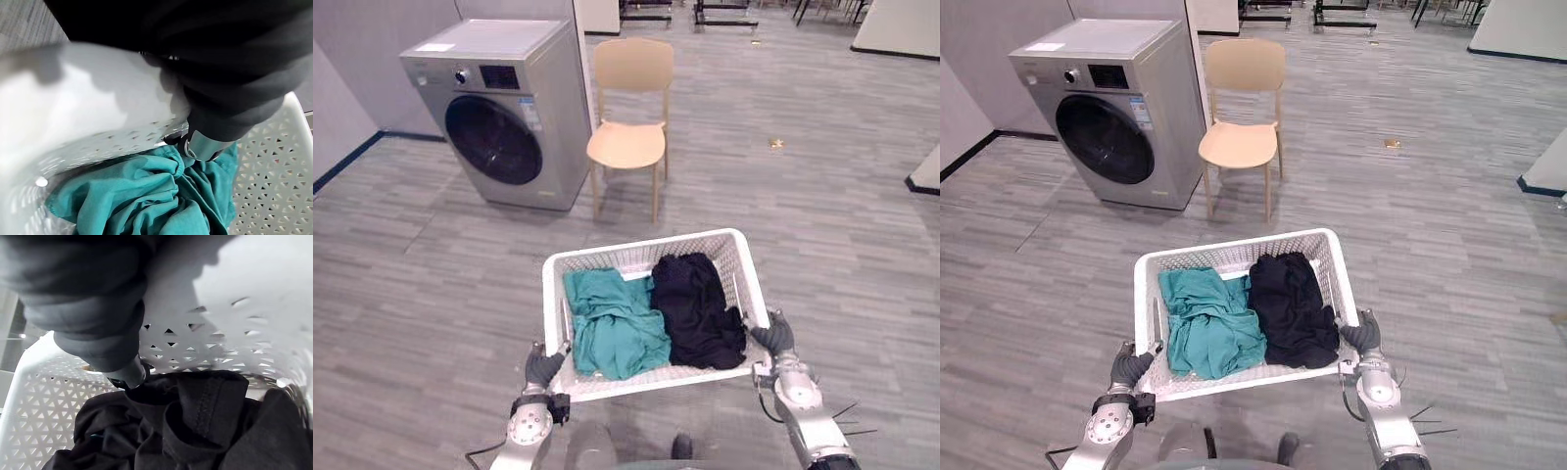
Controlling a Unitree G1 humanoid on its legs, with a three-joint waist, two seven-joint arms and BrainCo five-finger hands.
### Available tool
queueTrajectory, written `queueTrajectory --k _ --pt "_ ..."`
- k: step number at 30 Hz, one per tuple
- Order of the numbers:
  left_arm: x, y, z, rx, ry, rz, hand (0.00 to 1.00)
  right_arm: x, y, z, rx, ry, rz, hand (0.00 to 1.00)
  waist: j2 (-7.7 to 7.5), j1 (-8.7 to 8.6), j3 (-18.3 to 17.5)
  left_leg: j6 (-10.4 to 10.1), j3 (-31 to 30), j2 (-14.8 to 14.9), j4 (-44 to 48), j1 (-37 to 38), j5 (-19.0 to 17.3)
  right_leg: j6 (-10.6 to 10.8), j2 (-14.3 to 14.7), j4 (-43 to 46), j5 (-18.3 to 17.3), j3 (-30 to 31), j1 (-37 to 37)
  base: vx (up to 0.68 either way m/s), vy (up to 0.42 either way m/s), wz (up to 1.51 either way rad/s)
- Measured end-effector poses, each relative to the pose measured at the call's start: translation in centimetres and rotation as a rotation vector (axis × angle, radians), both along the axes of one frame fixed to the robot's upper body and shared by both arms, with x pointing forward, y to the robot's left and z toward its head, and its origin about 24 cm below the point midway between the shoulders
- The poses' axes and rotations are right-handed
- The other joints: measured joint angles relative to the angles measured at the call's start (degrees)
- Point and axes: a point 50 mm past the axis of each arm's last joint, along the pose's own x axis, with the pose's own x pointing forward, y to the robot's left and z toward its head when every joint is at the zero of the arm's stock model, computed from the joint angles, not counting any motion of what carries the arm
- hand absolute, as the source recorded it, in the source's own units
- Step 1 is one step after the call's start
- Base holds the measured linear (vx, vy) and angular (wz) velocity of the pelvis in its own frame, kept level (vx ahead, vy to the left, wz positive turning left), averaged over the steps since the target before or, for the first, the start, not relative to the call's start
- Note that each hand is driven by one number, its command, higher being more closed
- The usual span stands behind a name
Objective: Pick up the laundry basket with both hands and put the clothes into the washing machine.
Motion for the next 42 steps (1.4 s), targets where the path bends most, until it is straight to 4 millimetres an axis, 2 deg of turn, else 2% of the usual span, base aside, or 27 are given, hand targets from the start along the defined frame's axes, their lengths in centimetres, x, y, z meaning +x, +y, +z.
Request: queueTrajectory --k 2,3,4,5,6,9,10,12,14,16,18,19,21,22,23,24,25,26,28,29,30,32,34,35,37,38,42 --pt "0.0 -0.1 0.3 -0.003 -0.013 0.0 1.0 0.2 -0.1 0.3 -0.009 -0.012 0.004 1.0 0.11 0.2 0.0 -5.2 -1.2 -2.4 -22.8 -1.1 5.4 1.8 -0.9 -2.1 -1.9 1.0 2.9 0.49 0.174 -0.28" --pt "0.0 -0.1 0.4 -0.002 -0.015 0.0 1.0 0.1 -0.1 0.0 -0.007 -0.002 0.002 1.0 0.66 1.51 0.0 -4.9 -0.6 -2.0 -25.3 -1.7 12.5 3.2 -0.9 -3.2 -3.7 2.8 5.4 0.57 0.226 -0.51" --pt "0.0 0.1 0.4 0.002 -0.014 0.0 1.0 0.1 0.0 -0.2 0.002 0.007 -0.002 1.0 -0.1 1.77 -0.1 -1.9 0.0 -2.9 -24.1 -1.3 15.0 4.3 -1.7 -3.4 -4.5 3.2 6.8 0.89 0.353 -0.33" --pt "0.1 0.1 0.4 0.002 -0.017 0.004 1.0 0.1 0.0 -0.2 0.003 0.007 -0.004 1.0 -2.11 0.91 -0.5 3.3 0.3 -5.4 -20.3 -1.7 12.5 6.4 -4.8 -2.2 -6.0 2.7 8.2 0.71 0.265 0.03" --pt "0.1 -0.1 0.4 -0.005 -0.019 0.004 1.0 0.1 -0.2 -0.2 -0.005 0.008 -0.005 1.0 -2.22 0.75 -0.5 4.5 0.6 -5.7 -18.3 -1.8 10.8 6.7 -5.8 -0.1 -6.2 2.7 7.7 0.83 0.333 -0.01" --pt "-0.1 0.1 0.4 0.008 -0.011 -0.002 1.0 0.1 0.1 -0.7 0.009 0.023 -0.008 1.0 -3.02 1.5 -0.3 4.5 3.4 -5.4 -13.4 1.2 2.4 13.2 -9.1 29.9 -8.6 5.1 -3.7 0.51 0.231 -0.34" --pt "-0.1 0.7 0.3 0.033 0.003 -0.009 1.0 -0.1 0.5 -1.5 0.031 0.054 -0.013 1.0 -4.32 1.06 -0.1 3.4 4.2 -7.1 -13.0 5.1 -0.3 18.2 -12.2 49.1 -5.7 5.9 -10.3 0.69 0.275 -0.25" --pt "-0.4 1.0 0.2 0.054 0.021 -0.014 1.0 -0.7 1.0 -2.9 0.053 0.115 -0.025 1.0 -4.5 0.07 0.2 2.9 4.9 -9.1 -17.2 14.8 -2.5 12.7 -15.6 63.7 -7.3 1.5 -15.1 0.63 0.2 -0.1" --pt "-0.1 1.4 0.4 0.075 0.013 -0.023 1.0 -0.7 1.2 -2.8 0.053 0.109 -0.013 1.0 -3.75 -0.47 0.1 3.0 5.0 -10.1 -25.1 22.6 -2.5 8.4 -14.4 58.8 -9.9 -2.3 -20.7 0.52 0.13 -0.12" --pt "0.2 1.6 0.6 0.083 0.004 -0.03 1.0 -0.6 1.2 -2.5 0.049 0.093 -0.005 1.0 -3.43 -1.57 0.2 2.7 4.7 -10.5 -29.3 26.9 -2.6 7.1 -12.7 47.2 -11.3 -5.1 -26.0 0.52 0.077 0.12" --pt "0.4 1.2 0.7 0.074 -0.001 -0.045 1.0 -0.7 0.7 -2.5 0.032 0.098 -0.007 1.0 -2.75 -2.89 0.4 1.8 3.4 -10.5 -32.8 31.0 -2.9 7.5 -10.2 27.0 -6.2 -5.4 -28.2 0.56 0.033 0.41" --pt "0.5 1.2 0.7 0.091 -0.001 -0.056 1.0 -0.8 0.7 -2.6 0.032 0.102 -0.008 1.0 -3.52 -3.57 0.2 0.9 2.4 -11.5 -34.6 33.7 -3.4 9.0 -9.7 12.6 -0.3 -5.4 -28.5 0.6 -0.016 0.4" --pt "0.4 1.2 0.6 0.105 0.004 -0.064 1.0 -1.4 0.6 -3.0 0.026 0.125 -0.012 1.0 -4.52 -3.57 0.2 -2.4 1.3 -12.6 -35.4 38.8 -5.5 6.5 -9.6 7.5 3.8 -5.1 -29.4 0.65 -0.072 0.41" --pt "-0.1 1.2 0.4 0.109 0.019 -0.065 1.0 -2.5 0.7 -3.7 0.03 0.161 -0.017 1.0 -5.44 -4.04 -1.4 -3.9 -1.0 -12.7 -33.7 41.0 -6.6 3.4 -9.5 7.6 5.2 -4.7 -28.6 0.75 -0.166 0.84" --pt "-0.3 0.9 0.1 0.099 0.032 -0.065 1.0 -3.1 0.4 -4.2 0.023 0.187 -0.025 1.0 -4.18 -4.86 -2.7 -4.5 -3.5 -10.6 -27.5 40.3 -7.5 0.3 -8.7 12.4 12.6 -3.1 -28.8 0.91 -0.255 0.93" --pt "-0.5 0.7 -0.1 0.1 0.037 -0.068 1.0 -3.4 0.2 -4.3 0.019 0.195 -0.028 1.0 -2.97 -4.95 -3.5 -4.6 -4.1 -8.5 -20.7 37.9 -7.6 0.5 -8.3 15.1 12.9 -3.9 -29.0 0.76 -0.246 0.67" --pt "-0.6 0.3 -0.2 0.09 0.042 -0.07 1.0 -3.4 -0.2 -4.2 0.005 0.196 -0.028 1.0 -0.4 -5.05 -4.0 -5.2 -4.1 -5.2 -11.4 34.0 -6.9 0.6 -7.0 16.9 10.6 -5.4 -28.3 0.85 -0.274 0.18" --pt "-0.5 -0.3 -0.4 0.072 0.045 -0.067 1.0 -2.9 -0.7 -3.7 -0.019 0.179 -0.023 1.0 4.1 -3.58 -3.9 -5.5 -3.2 1.5 7.5 26.2 3.2 -0.4 -2.5 17.1 7.2 -7.2 -24.9 0.7 -0.19 -0.16" --pt "-0.4 -0.3 -0.8 0.072 0.062 -0.065 1.0 -2.3 -0.6 -3.3 -0.017 0.16 -0.021 1.0 5.27 -1.84 -3.8 -4.1 -0.6 8.0 22.0 20.5 5.0 -1.2 0.2 14.9 5.3 -7.0 -20.5 0.65 -0.145 -0.24" --pt "-0.3 -0.2 -0.9 0.075 0.064 -0.066 1.0 -2.0 -0.6 -3.0 -0.015 0.147 -0.021 1.0 3.97 -1.64 -2.6 -0.7 1.1 10.3 28.3 15.3 2.5 -1.2 0.8 9.9 4.8 -6.8 -13.1 0.7 -0.126 0.06" --pt "-0.3 -0.1 -0.9 0.076 0.062 -0.066 1.0 -2.0 -0.5 -2.9 -0.014 0.139 -0.02 1.0 3.03 -1.48 -2.2 0.4 1.9 10.2 28.1 13.7 1.6 -1.2 0.6 7.6 4.8 -6.5 -10.1 0.68 -0.102 0.15" --pt "-0.3 -0.1 -0.9 0.074 0.062 -0.064 1.0 -1.6 -0.4 -2.3 -0.014 0.109 -0.018 1.0 1.9 -0.87 -1.5 0.2 3.3 9.7 22.5 9.0 -1.1 -0.6 0.1 3.0 4.7 -5.6 -4.8 0.48 0.02 -0.04" --pt "0.1 -0.3 -0.7 0.067 0.051 -0.075 1.0 -1.3 -0.6 -1.7 -0.013 0.084 -0.027 1.0 1.36 0.0 -1.3 -0.1 2.4 7.2 5.9 5.3 -1.6 1.0 -1.0 0.5 4.2 -5.0 -2.6 0.38 0.115 -0.14" --pt "0.2 -0.3 -0.6 0.066 0.049 -0.079 1.0 -1.2 -0.7 -1.6 -0.014 0.081 -0.028 1.0 0.9 -0.1 -1.0 -0.4 1.4 5.8 0.1 4.6 -1.4 1.5 -1.7 0.3 4.0 -4.9 -2.3 0.28 0.17 -0.06" --pt "0.0 -0.3 -0.7 0.063 0.057 -0.083 1.0 -1.2 -0.7 -1.7 -0.017 0.084 -0.03 1.0 0.73 -0.12 -0.8 -4.7 -4.6 1.6 -19.0 4.8 2.4 4.9 -3.6 0.2 2.4 -3.7 -1.3 0.33 0.289 -0.23" --pt "-0.2 -0.2 -0.8 0.068 0.064 -0.082 1.0 -1.4 -0.6 -2.0 -0.011 0.097 -0.031 1.0 1.36 0.01 -1.0 -3.3 -4.6 0.8 -20.7 6.5 9.1 6.8 -3.9 0.5 1.2 -2.6 -0.5 0.27 0.281 -0.31" --pt "-0.1 0.5 -0.7 0.095 0.064 -0.093 1.0 -1.7 0.0 -2.4 0.007 0.111 -0.035 1.0 -3.59 -0.09 -1.9 0.1 -1.3 -4.1 -20.4 7.9 6.2 10.3 -10.0 2.8 -1.1 -1.8 -0.5 0.29 0.219 -0.12"
